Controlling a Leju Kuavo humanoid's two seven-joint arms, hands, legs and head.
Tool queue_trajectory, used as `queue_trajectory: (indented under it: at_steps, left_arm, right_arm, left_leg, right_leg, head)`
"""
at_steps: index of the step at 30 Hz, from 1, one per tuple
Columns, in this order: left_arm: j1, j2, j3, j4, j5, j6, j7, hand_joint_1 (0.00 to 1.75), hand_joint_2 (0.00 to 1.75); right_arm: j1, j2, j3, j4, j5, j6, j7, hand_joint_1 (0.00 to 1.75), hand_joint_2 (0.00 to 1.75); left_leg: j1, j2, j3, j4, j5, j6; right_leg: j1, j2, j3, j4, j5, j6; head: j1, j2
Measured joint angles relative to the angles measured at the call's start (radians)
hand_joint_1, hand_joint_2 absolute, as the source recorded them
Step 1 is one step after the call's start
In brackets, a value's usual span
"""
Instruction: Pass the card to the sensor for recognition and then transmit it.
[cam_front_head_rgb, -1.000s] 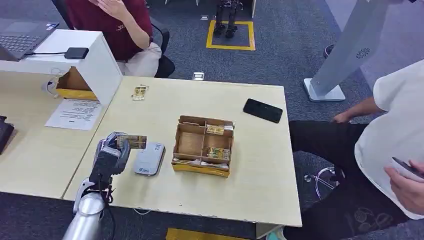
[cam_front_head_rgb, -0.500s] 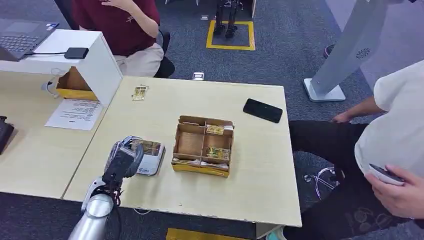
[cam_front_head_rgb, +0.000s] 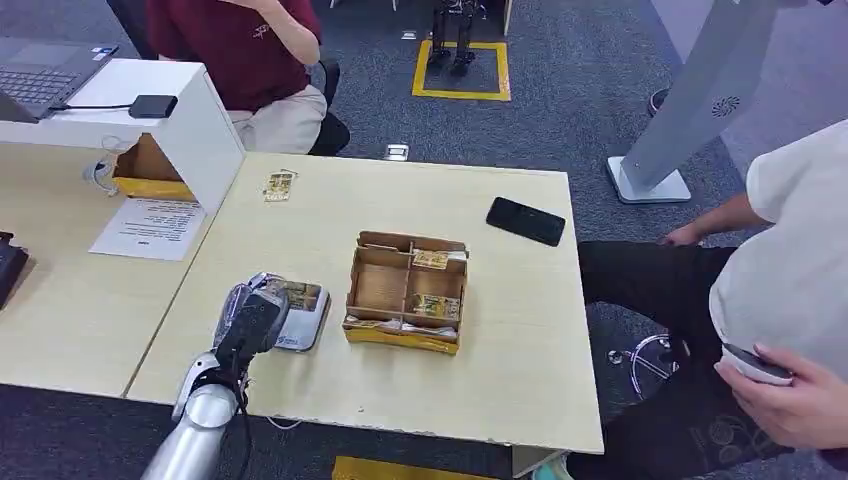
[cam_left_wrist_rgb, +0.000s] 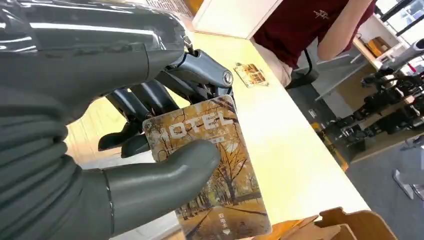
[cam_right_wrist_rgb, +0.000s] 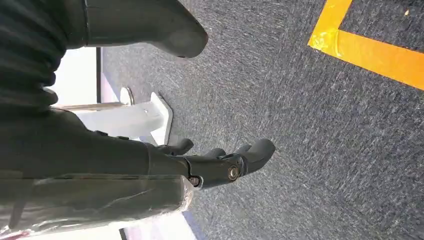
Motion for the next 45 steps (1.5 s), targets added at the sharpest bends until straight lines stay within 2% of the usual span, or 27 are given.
queue_trajectory:
  at_steps: [12, 17, 22, 45]
  left_arm:
    - [-0.003, -0.004, 0.018, 0.031, -0.025, 0.018, 0.002, 1.75, 1.75]
    - [-0.006, -0.009, 0.029, 0.050, -0.067, 0.059, 0.006, 1.75, 1.75]
    - [-0.007, -0.010, 0.047, 0.073, -0.079, 0.071, 0.010, 1.75, 1.75]
    - [-0.006, -0.016, 0.058, 0.116, -0.125, 0.068, 0.006, 1.75, 1.75]
  right_arm:
    - [0.000, 0.000, 0.002, 0.000, 0.002, 0.000, 0.000, 0.00, 1.75]
    - [0.000, 0.000, 0.003, 0.000, 0.002, 0.000, 0.005, 0.00, 1.75]
    - [0.000, 0.000, 0.004, 0.000, 0.002, 0.000, 0.005, 0.00, 1.75]
    - [0.000, 0.000, 0.009, 0.001, 0.011, 0.000, 0.005, 0.00, 1.75]
  left_leg:
    - [0.000, 0.000, 0.000, 0.000, 0.000, 0.000]
    - [0.000, 0.000, 0.000, 0.000, 0.000, 0.000]
    - [0.000, 0.000, 0.000, 0.000, 0.000, 0.000]
    - [0.000, 0.000, 0.000, 0.000, 0.000, 0.000]
  right_leg:
    - [0.000, 0.000, 0.000, 0.000, 0.000, 0.000]
    - [0.000, 0.000, 0.000, 0.000, 0.000, 0.000]
    - [0.000, 0.000, 0.000, 0.000, 0.000, 0.000]
    - [0.000, 0.000, 0.000, 0.000, 0.000, 0.000]
  head:
    - [0.000, 0.000]
    - [0.000, 0.000]
    - [0.000, 0.000]
    - [0.000, 0.000]
